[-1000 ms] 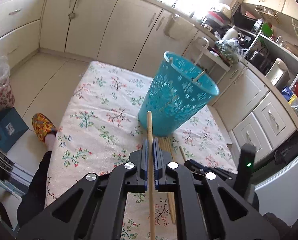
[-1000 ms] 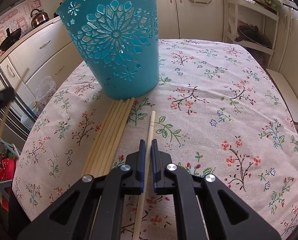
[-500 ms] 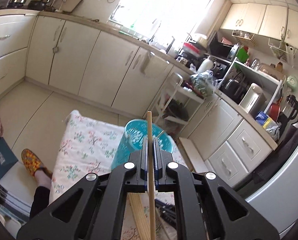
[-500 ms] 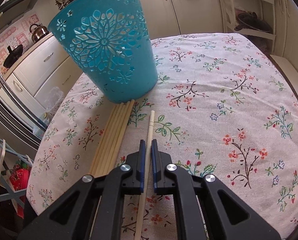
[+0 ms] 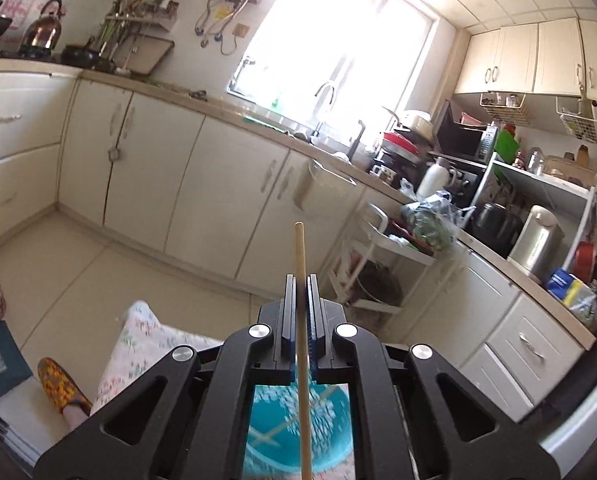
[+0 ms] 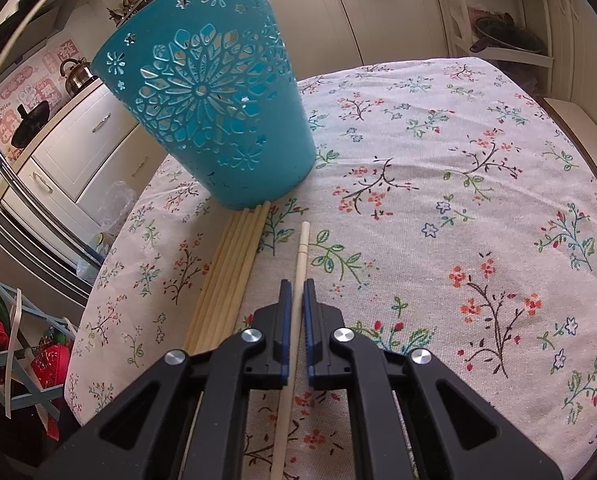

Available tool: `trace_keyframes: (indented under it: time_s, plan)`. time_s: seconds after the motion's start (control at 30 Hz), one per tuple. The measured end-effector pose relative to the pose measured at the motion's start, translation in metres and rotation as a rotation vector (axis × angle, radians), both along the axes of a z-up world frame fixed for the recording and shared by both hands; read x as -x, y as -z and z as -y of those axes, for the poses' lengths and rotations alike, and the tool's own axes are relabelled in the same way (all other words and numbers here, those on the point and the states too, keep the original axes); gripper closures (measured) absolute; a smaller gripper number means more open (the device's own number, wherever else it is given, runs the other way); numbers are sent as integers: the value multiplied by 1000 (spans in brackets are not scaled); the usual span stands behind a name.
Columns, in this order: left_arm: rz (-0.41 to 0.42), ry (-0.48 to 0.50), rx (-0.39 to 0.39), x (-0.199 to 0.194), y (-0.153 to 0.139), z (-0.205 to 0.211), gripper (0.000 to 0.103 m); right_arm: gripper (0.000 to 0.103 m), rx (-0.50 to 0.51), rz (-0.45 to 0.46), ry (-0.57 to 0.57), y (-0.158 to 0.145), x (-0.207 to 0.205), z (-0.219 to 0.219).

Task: Organize utensils
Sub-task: 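Lift the stick over the teal basket and release it with the left gripper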

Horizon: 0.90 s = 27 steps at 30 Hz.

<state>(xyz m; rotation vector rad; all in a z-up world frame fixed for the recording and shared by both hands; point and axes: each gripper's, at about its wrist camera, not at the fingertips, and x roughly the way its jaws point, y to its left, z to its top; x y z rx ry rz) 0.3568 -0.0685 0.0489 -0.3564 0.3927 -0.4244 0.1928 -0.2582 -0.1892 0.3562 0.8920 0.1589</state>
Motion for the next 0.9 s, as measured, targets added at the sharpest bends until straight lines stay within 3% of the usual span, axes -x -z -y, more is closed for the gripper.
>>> trace_keyframes:
  time_s: [0.3,0.6,0.9]
  plan:
    - [8,-87,-45,-56,34,27,98,96,-35,-4,0,2,-2,4]
    - [55,-75,-237,-45,59,58,98,97,-55,-8,0,3,-4,8]
    - [-36,-51,-246,-39,75,48,98,97,-73,-10,-5,3,-4,15]
